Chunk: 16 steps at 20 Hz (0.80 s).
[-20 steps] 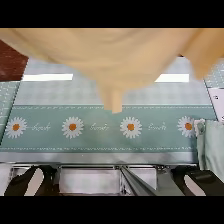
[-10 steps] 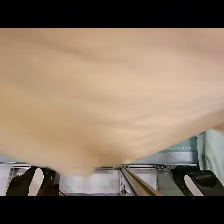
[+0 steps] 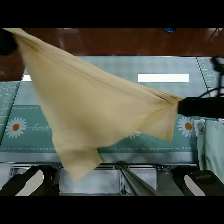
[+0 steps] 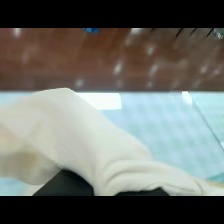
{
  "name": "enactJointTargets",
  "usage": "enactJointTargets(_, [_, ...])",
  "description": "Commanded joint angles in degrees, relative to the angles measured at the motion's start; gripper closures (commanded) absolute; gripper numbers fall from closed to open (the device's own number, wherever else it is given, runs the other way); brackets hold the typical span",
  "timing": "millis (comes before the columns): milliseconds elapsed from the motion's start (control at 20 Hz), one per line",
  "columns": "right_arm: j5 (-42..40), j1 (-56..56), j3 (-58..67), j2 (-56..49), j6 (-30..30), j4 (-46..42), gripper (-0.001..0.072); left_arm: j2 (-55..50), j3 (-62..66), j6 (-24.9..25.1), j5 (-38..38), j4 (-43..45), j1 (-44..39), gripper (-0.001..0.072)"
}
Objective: Fold the shirts.
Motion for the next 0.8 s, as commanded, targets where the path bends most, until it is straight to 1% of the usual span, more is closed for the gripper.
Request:
enactJointTargets(0, [-14.5, -3.3, -3.8, -15.5, -1.6, 0.3, 0.0692, -17.7, 0.1, 2.7, 6.1, 0.3, -7.0, 0.0685])
enactJointTargets(50, [-15.0, -5.8, -1.7, -20.8, -1.8, 1.6, 0.0692, -22.4, 2.4, 0.0, 5.9, 0.3, -7.6, 0.0686])
enactJointTargets(150, [-14.3, -11.2, 3.4, -30.8, -6.0, 9.1, 0.0687, -30.4, 6.8, -7.8, 3.6, 0.2, -8.0, 0.0682])
enactJointTargets(200, [-13.4, -13.7, 6.2, -35.1, -7.3, 14.2, 0.0577, -33.1, 8.5, -9.5, 2.0, 0.3, -7.9, 0.0583])
enactJointTargets(250, [-12.5, -15.7, 8.9, -38.3, -8.9, 19.0, 0.0385, -35.1, 9.9, -11.2, 0.2, 0.3, -7.7, 0.0309])
enactJointTargets(300, [-10.6, -17.8, 12.0, -40.9, -10.5, 23.6, 0.0299, -36.3, 11.2, -12.9, -2.1, 0.3, -7.2, 0.0196])
enactJointTargets(400, [-6.5, -21.9, 17.7, -42.9, -12.1, 28.0, 0.0299, -37.1, 14.6, -13.6, -9.8, 2.2, -4.3, 0.0197])
enactJointTargets(450, [-4.9, -24.2, 20.0, -42.7, -12.3, 28.0, 0.0299, -36.9, 16.3, -15.2, -14.2, 5.7, -1.9, 0.0197])
enactJointTargets(550, [-2.6, -29.5, 21.8, -40.8, -13.4, 27.8, 0.0299, -35.6, 17.6, -15.4, -23.2, 11.0, 3.6, 0.0197])
enactJointTargets(600, [-2.0, -31.9, 21.5, -39.3, -13.7, 25.9, 0.0299, -34.5, 17.2, -13.2, -26.7, 11.3, 6.3, 0.0197])
enactJointTargets(650, [-1.9, -33.3, 20.5, -37.7, -14.1, 22.8, 0.0299, -32.8, 16.2, -12.5, -28.7, 11.3, 8.9, 0.0197])
enactJointTargets(750, [-2.4, -35.5, 15.7, -33.7, -14.6, 13.8, 0.0299, -27.7, 10.6, -11.6, -28.5, 11.3, 13.1, 0.0197])
